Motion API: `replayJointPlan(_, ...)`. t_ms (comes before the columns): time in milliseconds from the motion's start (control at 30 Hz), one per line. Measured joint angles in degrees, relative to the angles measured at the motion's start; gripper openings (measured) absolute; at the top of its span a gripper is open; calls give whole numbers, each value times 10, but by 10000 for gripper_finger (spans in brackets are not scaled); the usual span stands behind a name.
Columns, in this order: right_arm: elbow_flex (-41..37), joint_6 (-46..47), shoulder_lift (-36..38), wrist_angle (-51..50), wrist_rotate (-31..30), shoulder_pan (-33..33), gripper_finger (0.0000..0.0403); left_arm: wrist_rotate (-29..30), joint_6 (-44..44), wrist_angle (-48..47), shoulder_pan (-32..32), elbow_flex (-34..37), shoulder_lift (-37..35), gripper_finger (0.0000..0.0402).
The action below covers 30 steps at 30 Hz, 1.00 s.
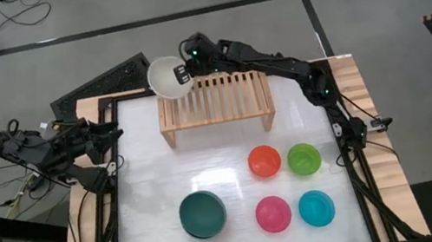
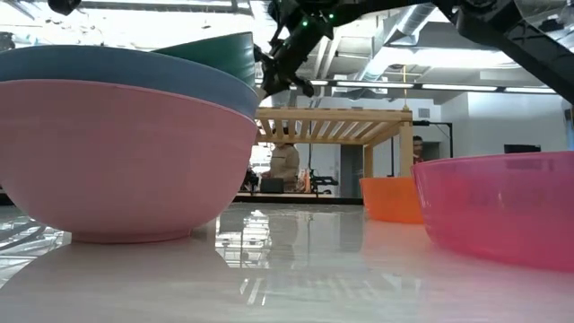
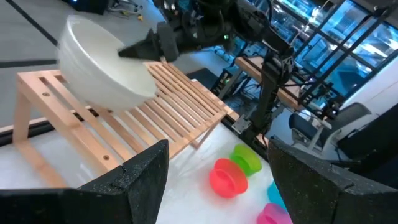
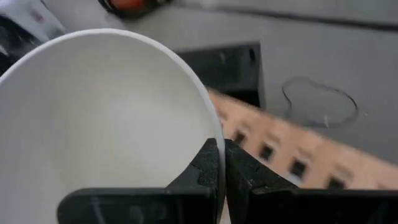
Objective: Place and stack bowls onto a shelf
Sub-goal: Put the large white bowl on the shelf
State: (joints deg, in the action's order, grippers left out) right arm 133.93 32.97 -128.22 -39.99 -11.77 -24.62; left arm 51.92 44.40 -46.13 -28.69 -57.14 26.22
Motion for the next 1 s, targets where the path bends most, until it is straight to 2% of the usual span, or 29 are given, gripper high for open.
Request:
replayJointPlan(400,-1,0,-5,-38,-1,-5,30,0,0,1,0,0,0,256)
replayJointPlan(567,-1,2,-5,-37,-1,-9,54,0,-3,1,0,0,0,256)
replayJointPlan(867,-1,-30,-5,-14,-2,-10,66,0,-4,1,0,0,0,256)
replayJointPlan(1000,-1,-34,-5,5,-2,-9,93,-1,-4,1,0,0,0,256)
